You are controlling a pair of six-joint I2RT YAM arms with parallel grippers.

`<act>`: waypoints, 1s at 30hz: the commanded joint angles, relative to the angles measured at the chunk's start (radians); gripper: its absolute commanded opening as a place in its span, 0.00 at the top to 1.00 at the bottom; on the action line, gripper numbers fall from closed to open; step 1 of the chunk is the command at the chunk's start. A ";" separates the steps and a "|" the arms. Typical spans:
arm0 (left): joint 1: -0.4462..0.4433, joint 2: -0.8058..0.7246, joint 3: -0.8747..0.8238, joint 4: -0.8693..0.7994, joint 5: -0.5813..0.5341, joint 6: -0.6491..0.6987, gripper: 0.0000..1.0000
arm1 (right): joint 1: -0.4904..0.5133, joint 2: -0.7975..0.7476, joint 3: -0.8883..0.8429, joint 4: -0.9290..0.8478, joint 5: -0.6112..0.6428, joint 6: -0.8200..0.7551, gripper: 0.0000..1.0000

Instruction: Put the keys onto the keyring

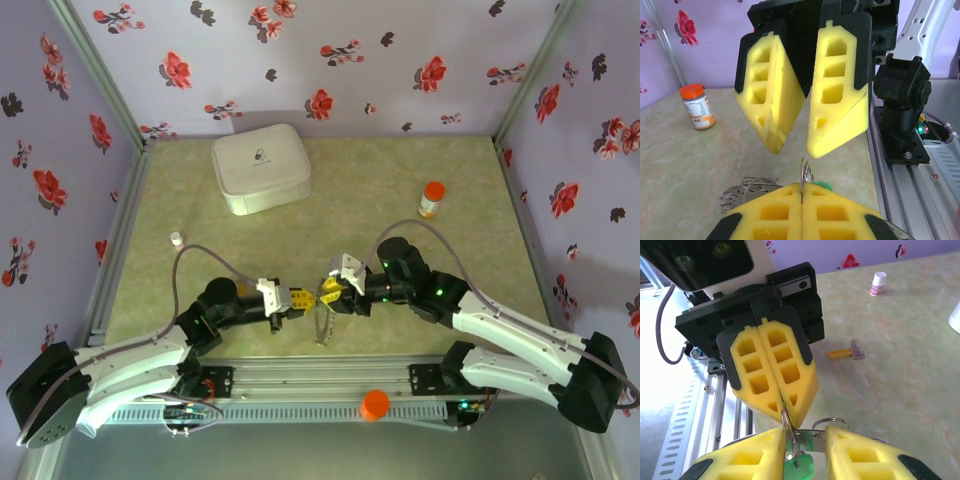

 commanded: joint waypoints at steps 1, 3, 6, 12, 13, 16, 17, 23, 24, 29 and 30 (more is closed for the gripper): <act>-0.005 0.007 0.031 0.089 0.018 -0.015 1.00 | 0.000 0.010 -0.008 0.035 -0.033 -0.025 0.75; -0.006 0.011 0.030 0.096 0.018 -0.019 1.00 | 0.001 0.020 -0.004 0.033 -0.042 -0.031 0.77; -0.006 0.013 0.029 0.102 0.018 -0.025 1.00 | 0.002 0.029 -0.003 0.030 -0.055 -0.037 0.77; -0.006 0.013 0.024 0.114 0.019 -0.030 1.00 | 0.005 0.048 0.002 0.030 -0.052 -0.051 0.80; -0.006 0.015 0.024 0.116 0.018 -0.030 1.00 | 0.005 0.053 0.006 0.031 -0.052 -0.051 0.82; -0.006 0.016 0.023 0.117 0.016 -0.030 1.00 | 0.006 0.065 0.014 0.039 -0.061 -0.053 0.87; -0.006 0.017 0.024 0.117 0.015 -0.029 1.00 | 0.007 0.067 0.016 0.041 -0.064 -0.053 0.90; -0.006 -0.004 0.015 0.042 -0.054 0.012 0.82 | 0.007 0.079 0.038 0.013 -0.037 -0.078 1.00; -0.006 -0.017 0.023 -0.006 -0.063 0.029 0.81 | 0.008 0.076 0.050 -0.020 -0.021 -0.094 1.00; -0.006 -0.067 0.071 -0.220 -0.083 0.102 0.79 | 0.017 0.083 0.129 -0.224 0.070 -0.203 1.00; -0.006 -0.068 0.085 -0.265 -0.081 0.121 0.79 | 0.022 0.091 0.145 -0.258 0.084 -0.224 1.00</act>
